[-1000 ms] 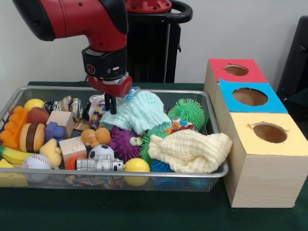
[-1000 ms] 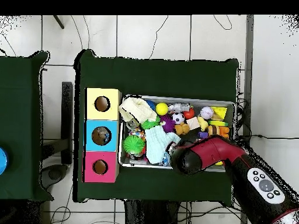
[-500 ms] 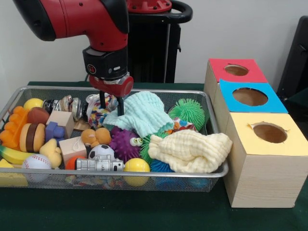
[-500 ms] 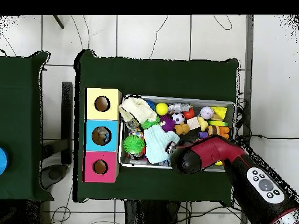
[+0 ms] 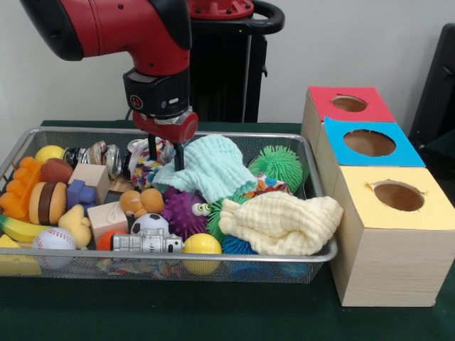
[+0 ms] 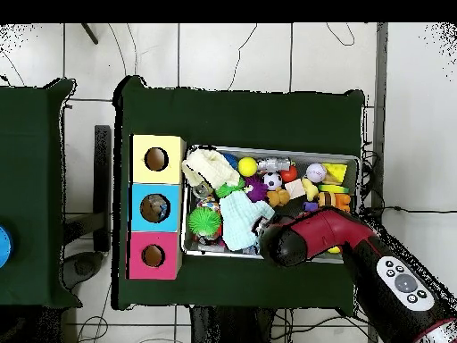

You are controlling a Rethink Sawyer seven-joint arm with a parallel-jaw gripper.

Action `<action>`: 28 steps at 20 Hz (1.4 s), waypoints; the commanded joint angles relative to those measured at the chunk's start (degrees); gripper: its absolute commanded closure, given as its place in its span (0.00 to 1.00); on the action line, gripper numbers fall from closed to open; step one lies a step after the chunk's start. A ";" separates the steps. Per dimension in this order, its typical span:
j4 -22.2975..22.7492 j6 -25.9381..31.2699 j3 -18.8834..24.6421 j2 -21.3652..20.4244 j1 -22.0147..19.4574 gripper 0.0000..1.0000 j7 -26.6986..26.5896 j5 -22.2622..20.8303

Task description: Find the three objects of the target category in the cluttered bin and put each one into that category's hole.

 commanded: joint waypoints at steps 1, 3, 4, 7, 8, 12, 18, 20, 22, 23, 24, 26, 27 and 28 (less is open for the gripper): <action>-2.19 3.82 -1.40 -0.08 0.05 0.00 2.14 1.79; -2.00 4.20 -1.68 -0.85 0.45 0.00 2.75 1.99; -1.77 4.31 -1.64 -1.36 0.55 0.00 3.03 2.27; -0.46 5.46 -1.42 -3.46 0.72 0.00 3.54 3.83; -0.15 5.64 -1.31 -3.91 0.71 0.00 3.53 4.22; 1.15 5.52 -0.90 -6.34 0.49 0.00 3.28 5.40; 1.99 4.89 -0.87 -7.46 0.58 0.00 3.09 6.23; 1.66 4.67 -1.26 -6.89 0.61 0.00 2.85 5.90; 1.49 5.48 -1.58 -6.39 0.60 0.00 2.53 6.29; 1.44 6.20 -2.03 -5.50 0.65 0.00 2.47 6.49; 1.35 6.24 -2.27 -5.00 0.68 0.00 2.46 6.36; 1.10 6.42 -2.74 -3.46 0.50 0.00 2.04 6.06; 1.21 6.50 -2.62 -2.84 0.24 0.00 1.65 6.24; 1.24 6.57 -2.57 -2.42 0.09 0.00 1.42 6.36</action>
